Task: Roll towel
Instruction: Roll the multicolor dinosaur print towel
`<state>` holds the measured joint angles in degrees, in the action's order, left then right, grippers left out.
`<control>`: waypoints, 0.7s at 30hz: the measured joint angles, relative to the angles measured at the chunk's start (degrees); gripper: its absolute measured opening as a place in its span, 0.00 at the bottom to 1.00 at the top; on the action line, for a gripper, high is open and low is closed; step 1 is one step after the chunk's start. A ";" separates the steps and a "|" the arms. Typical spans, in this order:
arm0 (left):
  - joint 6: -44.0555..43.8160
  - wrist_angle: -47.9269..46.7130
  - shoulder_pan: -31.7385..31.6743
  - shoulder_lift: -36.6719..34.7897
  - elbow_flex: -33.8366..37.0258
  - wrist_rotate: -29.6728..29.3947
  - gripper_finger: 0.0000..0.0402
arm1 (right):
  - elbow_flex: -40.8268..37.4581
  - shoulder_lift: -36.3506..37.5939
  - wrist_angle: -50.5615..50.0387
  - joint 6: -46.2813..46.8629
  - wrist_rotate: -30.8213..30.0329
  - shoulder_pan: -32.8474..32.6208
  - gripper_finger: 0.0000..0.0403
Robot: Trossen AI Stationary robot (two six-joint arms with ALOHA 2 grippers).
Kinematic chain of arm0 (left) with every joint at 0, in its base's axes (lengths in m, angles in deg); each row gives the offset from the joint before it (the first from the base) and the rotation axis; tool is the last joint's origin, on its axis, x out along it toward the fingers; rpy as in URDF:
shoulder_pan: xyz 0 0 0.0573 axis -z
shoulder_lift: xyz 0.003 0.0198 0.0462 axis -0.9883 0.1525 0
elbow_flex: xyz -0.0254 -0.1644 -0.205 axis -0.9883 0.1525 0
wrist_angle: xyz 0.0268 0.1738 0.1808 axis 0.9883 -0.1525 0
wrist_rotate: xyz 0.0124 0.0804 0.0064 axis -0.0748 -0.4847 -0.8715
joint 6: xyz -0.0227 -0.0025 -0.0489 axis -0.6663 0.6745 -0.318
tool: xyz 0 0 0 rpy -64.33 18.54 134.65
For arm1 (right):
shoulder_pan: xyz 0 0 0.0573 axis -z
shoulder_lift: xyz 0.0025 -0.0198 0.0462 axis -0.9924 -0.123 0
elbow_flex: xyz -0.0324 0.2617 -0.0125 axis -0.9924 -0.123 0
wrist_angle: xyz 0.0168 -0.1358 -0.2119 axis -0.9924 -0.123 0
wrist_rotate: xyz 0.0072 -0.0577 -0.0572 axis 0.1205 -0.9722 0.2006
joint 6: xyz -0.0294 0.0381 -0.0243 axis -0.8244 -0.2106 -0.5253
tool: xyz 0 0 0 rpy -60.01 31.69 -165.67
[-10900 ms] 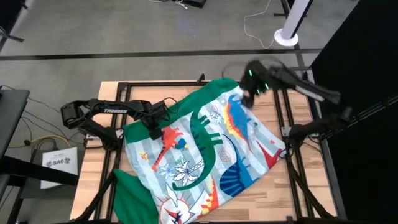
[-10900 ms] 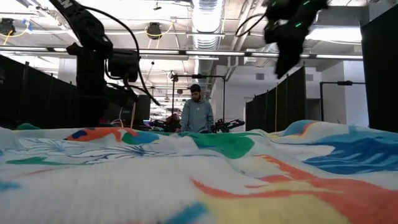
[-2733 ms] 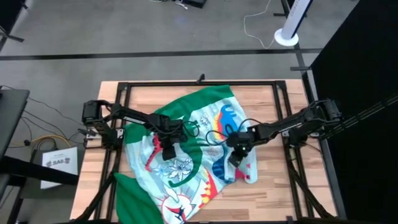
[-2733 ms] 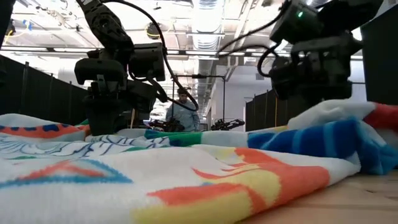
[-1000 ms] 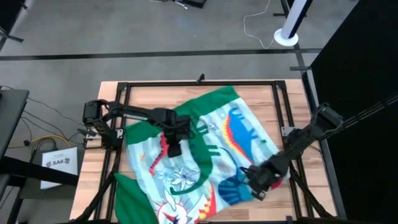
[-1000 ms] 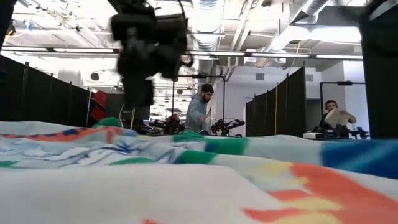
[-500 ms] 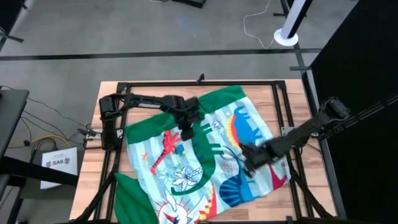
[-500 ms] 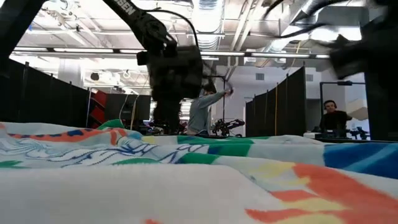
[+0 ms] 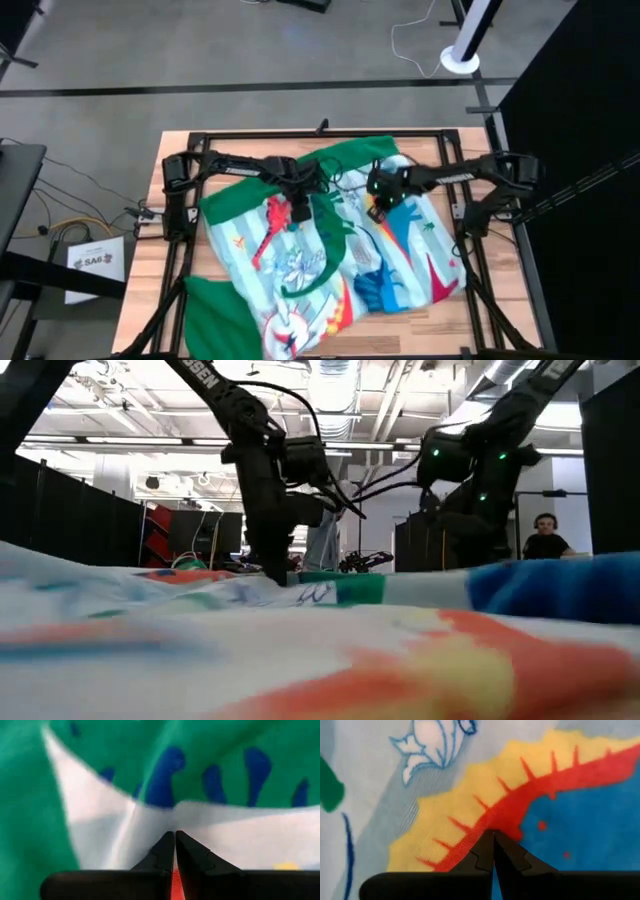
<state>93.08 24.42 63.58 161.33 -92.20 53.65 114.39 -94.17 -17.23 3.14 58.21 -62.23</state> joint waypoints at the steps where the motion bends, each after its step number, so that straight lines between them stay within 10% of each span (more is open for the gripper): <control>1: 0.19 -2.45 -0.32 -0.87 -1.74 -0.16 0.01 | -0.22 -0.49 0.23 -1.07 1.35 2.06 0.00; 10: -2.59 -31.33 1.52 -10.27 -8.72 7.98 0.01 | -1.45 5.91 -4.78 -3.55 -0.59 13.88 0.00; 21: -20.75 -32.15 9.74 -17.07 14.64 9.69 0.01 | -9.56 11.28 -5.32 -0.74 3.81 10.18 0.00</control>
<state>72.32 -7.73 73.32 144.26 -77.56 63.34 104.84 -82.89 -22.56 2.40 62.02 -52.05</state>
